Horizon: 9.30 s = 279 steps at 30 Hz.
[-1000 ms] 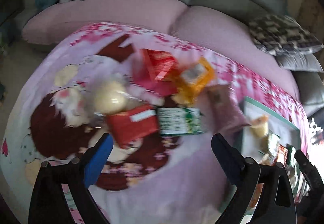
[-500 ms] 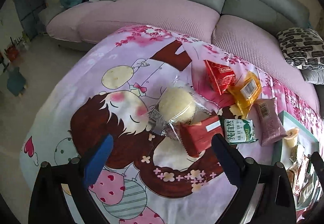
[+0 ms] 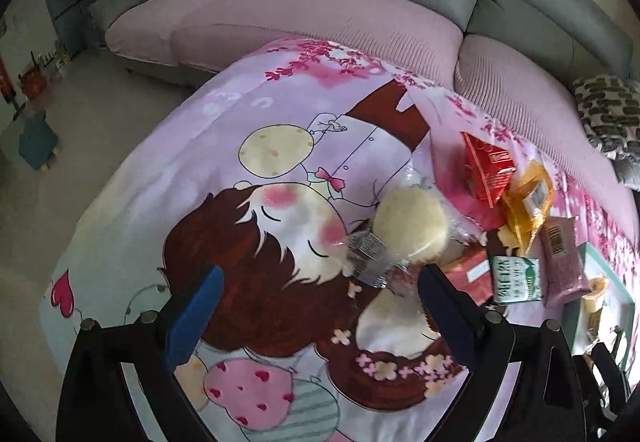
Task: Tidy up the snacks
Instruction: 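Withdraw both grippers from the tray back to the snack pile, then grasp the bun in the clear bag with the left gripper while the right grasps the green BISCUIT box, then carry the bun and the BISCUIT box over the white tray, then lower both held items into the tray and open both grippers, then withdraw both grippers from the tray back toward the snack pile, then move the left gripper over the red box while the right approaches the pink pastry pack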
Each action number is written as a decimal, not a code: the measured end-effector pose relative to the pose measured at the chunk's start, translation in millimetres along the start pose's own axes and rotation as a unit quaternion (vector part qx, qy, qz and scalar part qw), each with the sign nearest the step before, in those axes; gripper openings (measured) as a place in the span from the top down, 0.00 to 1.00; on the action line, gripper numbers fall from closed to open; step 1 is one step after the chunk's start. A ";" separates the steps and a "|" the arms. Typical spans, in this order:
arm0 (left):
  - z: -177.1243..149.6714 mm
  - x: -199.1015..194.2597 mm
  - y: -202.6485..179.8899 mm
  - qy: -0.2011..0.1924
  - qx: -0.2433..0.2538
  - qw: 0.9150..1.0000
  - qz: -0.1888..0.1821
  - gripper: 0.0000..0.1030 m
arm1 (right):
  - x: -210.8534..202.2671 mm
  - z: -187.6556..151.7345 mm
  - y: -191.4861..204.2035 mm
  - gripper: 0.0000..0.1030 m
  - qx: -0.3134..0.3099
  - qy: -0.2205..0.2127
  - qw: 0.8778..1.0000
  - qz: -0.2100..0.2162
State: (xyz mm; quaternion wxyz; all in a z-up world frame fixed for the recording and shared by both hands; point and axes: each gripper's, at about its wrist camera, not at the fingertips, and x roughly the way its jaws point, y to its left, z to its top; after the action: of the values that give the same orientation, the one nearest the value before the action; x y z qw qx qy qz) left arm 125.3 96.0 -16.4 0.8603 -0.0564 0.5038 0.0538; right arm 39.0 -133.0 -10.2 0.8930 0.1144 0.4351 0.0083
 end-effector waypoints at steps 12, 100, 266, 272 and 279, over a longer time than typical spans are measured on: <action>31.0 22.4 -19.2 0.005 0.058 0.996 -0.070 0.05 | 42.1 13.5 31.6 0.09 -0.033 0.034 0.999 -0.016; -36.6 -17.0 -287.8 0.000 0.277 0.954 -0.111 0.47 | -77.6 -6.0 -204.4 0.32 0.234 -0.049 0.965 -0.111; -0.8 52.8 -92.4 0.070 0.131 0.986 -0.070 0.24 | 64.7 67.3 -18.9 0.47 -0.024 0.043 0.998 -0.050; -2.7 57.8 -96.0 0.076 0.138 0.985 -0.072 0.29 | 82.9 74.2 -14.6 0.52 -0.039 0.069 0.995 -0.068; -2.1 59.6 -98.7 0.075 0.145 0.984 -0.068 0.30 | 96.5 78.1 -14.1 0.52 -0.043 0.086 0.993 -0.072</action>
State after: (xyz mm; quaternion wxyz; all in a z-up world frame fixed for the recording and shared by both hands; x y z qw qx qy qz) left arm 167.2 0.3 -65.2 0.8208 0.0306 0.5643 -0.0829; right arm 158.6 -151.1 -41.5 0.8548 0.0427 0.5165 -0.0274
